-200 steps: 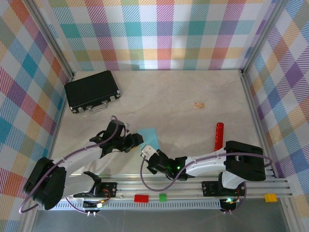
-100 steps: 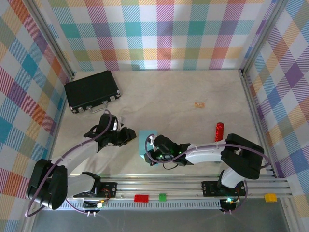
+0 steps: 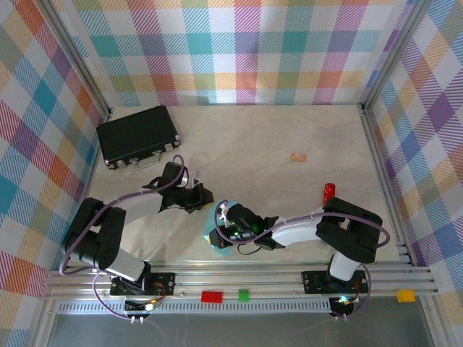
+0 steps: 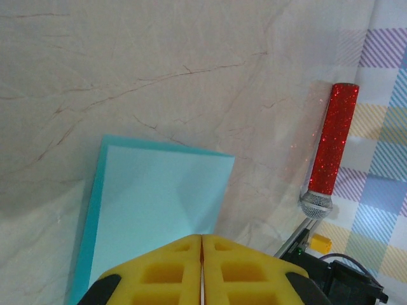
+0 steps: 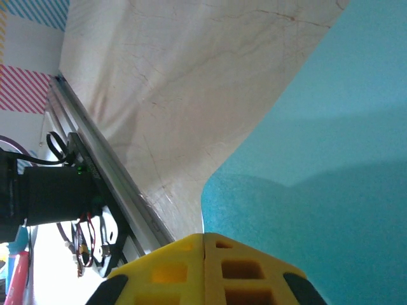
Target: Fold a paper plane with a square sheet of paper (pick it up from the middle)
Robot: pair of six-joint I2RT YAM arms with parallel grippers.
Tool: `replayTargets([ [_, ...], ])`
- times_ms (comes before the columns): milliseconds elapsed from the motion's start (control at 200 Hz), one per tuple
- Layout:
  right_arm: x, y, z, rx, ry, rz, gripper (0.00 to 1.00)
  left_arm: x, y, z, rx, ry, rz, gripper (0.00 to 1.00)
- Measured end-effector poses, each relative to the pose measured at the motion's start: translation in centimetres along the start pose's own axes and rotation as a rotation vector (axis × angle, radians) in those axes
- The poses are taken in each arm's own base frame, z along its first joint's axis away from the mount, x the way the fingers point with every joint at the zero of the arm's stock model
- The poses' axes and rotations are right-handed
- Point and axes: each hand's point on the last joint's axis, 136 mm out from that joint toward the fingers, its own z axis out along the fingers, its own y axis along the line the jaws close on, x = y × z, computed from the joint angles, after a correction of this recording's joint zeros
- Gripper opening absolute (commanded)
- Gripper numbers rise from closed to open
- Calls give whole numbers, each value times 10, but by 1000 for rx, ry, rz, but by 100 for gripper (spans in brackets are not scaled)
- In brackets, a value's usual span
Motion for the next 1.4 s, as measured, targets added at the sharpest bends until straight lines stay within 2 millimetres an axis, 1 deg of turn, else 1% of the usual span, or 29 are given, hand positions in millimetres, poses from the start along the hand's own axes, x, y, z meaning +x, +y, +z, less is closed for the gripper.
replayTargets([
  [160, -2, 2, 0, -9, -8, 1, 0, 7, -1, 18, -7, 56, 31, 9],
  [300, -2, 2, 0, -9, -8, 10, 0, 11, 1, 34, -27, 102, 65, 8],
  [410, -2, 1, 0, -4, -11, 16, 0, 15, 16, 43, -74, 127, 66, 6],
  [485, -2, -6, -1, 10, -16, 26, 0, 18, 28, 47, -109, 143, 53, 6],
  [600, -1, -21, -3, 57, -11, 48, 0, 18, 28, 48, -104, 144, 70, 5],
  [715, -5, -37, -10, 99, -25, 73, 0, 18, 27, 49, -97, 144, 73, 4],
  [990, -16, -56, -22, 160, -55, 106, 0, 17, 27, 50, -83, 136, 79, 3],
  [1235, -12, -64, -23, 189, -36, 104, 0, 17, 27, 49, -77, 116, 71, 3],
  [1400, -11, -61, -22, 179, -26, 102, 0, 17, 28, 49, -76, 111, 66, 4],
])
